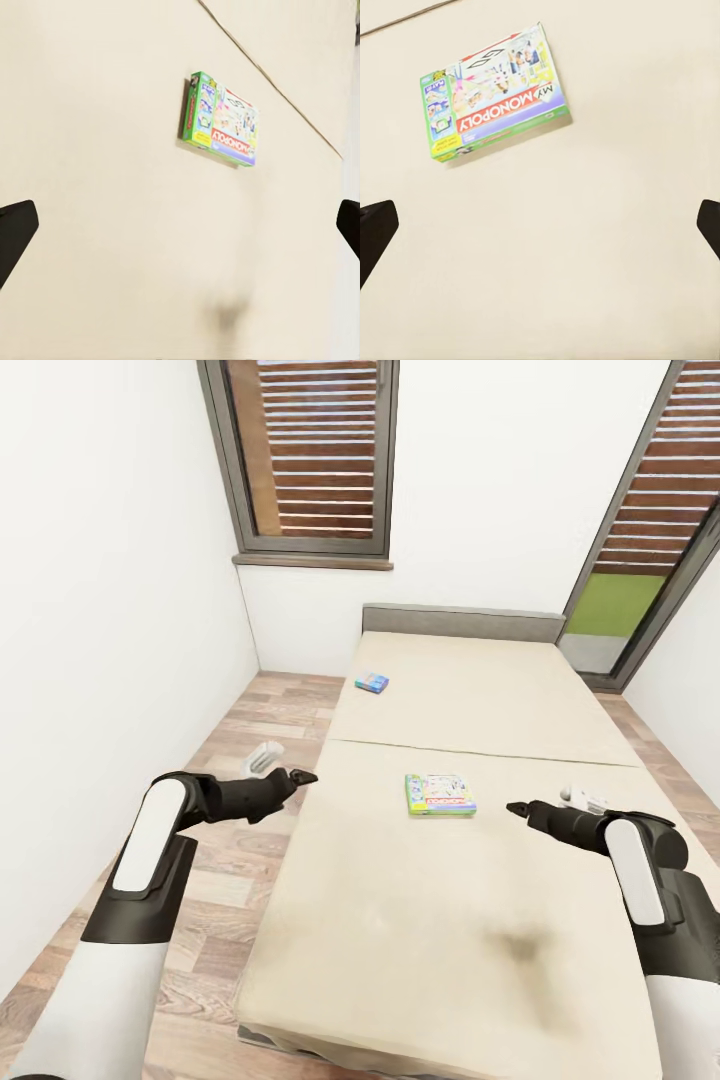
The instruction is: Put all the toys in the child's room - the three board games (two on the bed and one on the table), the two jigsaw puzzles on the table, and the tennis ball on the table - inside the toy box on the table in the child's room.
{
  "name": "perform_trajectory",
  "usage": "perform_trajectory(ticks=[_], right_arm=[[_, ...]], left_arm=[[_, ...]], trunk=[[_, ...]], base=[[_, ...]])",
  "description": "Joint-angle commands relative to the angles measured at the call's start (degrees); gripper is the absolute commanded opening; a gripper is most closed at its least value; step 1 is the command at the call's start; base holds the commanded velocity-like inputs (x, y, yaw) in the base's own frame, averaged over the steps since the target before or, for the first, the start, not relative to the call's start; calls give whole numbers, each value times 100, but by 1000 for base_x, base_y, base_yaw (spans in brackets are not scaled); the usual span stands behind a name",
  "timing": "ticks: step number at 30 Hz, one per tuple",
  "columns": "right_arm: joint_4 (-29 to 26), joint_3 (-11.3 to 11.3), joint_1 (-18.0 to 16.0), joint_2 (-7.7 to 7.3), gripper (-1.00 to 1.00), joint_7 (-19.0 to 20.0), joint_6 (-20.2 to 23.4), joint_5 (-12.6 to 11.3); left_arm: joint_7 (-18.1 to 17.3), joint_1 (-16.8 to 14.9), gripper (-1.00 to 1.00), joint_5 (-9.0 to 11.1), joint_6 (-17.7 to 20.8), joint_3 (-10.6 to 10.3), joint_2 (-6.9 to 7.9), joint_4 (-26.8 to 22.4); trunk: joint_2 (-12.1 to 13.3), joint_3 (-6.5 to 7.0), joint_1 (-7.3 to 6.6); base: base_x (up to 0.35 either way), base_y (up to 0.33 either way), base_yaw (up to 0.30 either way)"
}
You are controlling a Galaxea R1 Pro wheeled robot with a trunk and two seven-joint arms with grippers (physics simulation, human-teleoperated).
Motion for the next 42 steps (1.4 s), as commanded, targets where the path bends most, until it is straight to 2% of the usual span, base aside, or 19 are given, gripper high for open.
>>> perform_trajectory(ticks=[1,14,21,31,33,34,37,38,40,41,42], right_arm=[[-2,0,-5,-1,100,-60,21,-62],[441,-4,-191,3,100,-57,21,-63],[436,-20,-204,7,100,-37,21,-75],[430,-18,-208,6,100,-26,21,-92],[812,-13,-406,2,100,-71,21,-74],[812,-13,-406,2,100,-71,21,-74],[1689,-7,-956,5,100,-147,14,-57],[1689,-7,-956,5,100,-147,14,-57],[2477,15,-1479,7,100,-203,-28,-41],[2477,15,-1479,7,100,-203,-28,-41],[2842,38,-1738,9,100,-223,-68,-32]], left_arm=[[60,-4,100,53,9,2,-2,-5],[-6,105,100,64,4,68,-5,-35],[-88,152,100,55,1,77,11,-45],[-133,178,100,46,-6,84,20,-35],[-139,180,100,43,-9,85,3,-26],[-139,180,100,43,-9,85,3,-26],[-140,175,100,44,-9,87,-12,-11],[-140,175,100,44,-9,87,-12,-11],[-140,173,100,47,-9,89,-18,-9],[-140,173,100,47,-9,89,-18,-9],[-140,170,100,50,-9,90,-20,-14]], trunk=[[-2,-5,0],[-2,-5,0],[-2,-5,0],[-2,-5,0],[-2,-5,0],[-2,-5,0],[-2,-5,0],[-2,-5,0],[-2,-5,0],[-2,-5,0],[-2,-5,0]], base=[[0,0,0],[47,0,0],[195,0,0],[42,0,0],[5,0,0],[4,0,0],[3,0,0],[2,0,0],[2,0,0],[1,0,0],[1,0,0]])
